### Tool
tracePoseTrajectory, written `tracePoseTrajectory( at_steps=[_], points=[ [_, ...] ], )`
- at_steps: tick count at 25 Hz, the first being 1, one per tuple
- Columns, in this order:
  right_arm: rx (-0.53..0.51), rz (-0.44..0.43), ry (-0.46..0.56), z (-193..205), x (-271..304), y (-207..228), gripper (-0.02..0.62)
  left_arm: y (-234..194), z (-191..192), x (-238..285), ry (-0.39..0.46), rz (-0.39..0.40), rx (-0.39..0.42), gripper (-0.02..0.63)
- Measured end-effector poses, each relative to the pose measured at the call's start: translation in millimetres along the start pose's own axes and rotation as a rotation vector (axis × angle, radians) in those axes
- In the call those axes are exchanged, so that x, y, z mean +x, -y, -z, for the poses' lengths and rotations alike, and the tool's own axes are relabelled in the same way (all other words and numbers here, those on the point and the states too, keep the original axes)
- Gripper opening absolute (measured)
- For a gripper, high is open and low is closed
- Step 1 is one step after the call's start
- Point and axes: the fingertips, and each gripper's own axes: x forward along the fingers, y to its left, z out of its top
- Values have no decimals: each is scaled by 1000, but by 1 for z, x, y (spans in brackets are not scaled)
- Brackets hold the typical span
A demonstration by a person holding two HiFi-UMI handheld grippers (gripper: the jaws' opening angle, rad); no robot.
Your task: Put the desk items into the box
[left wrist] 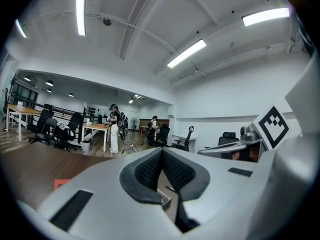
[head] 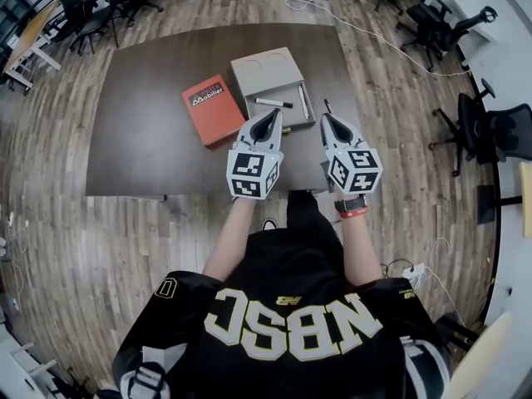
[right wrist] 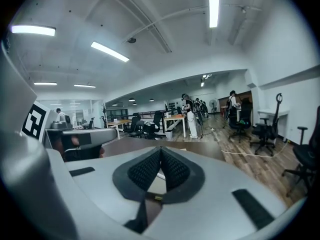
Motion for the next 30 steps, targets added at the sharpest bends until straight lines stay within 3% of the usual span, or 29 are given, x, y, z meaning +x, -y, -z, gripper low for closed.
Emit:
tracePoseTrajectory(
  at_steps=[17,30],
  points=[
    [47,46,-216,63,69,85,37,-2,65,113,-163,107,-45,15],
    [109,48,-379,126,106,136,84,-4,118,161,-277,143,-74,15]
  ],
)
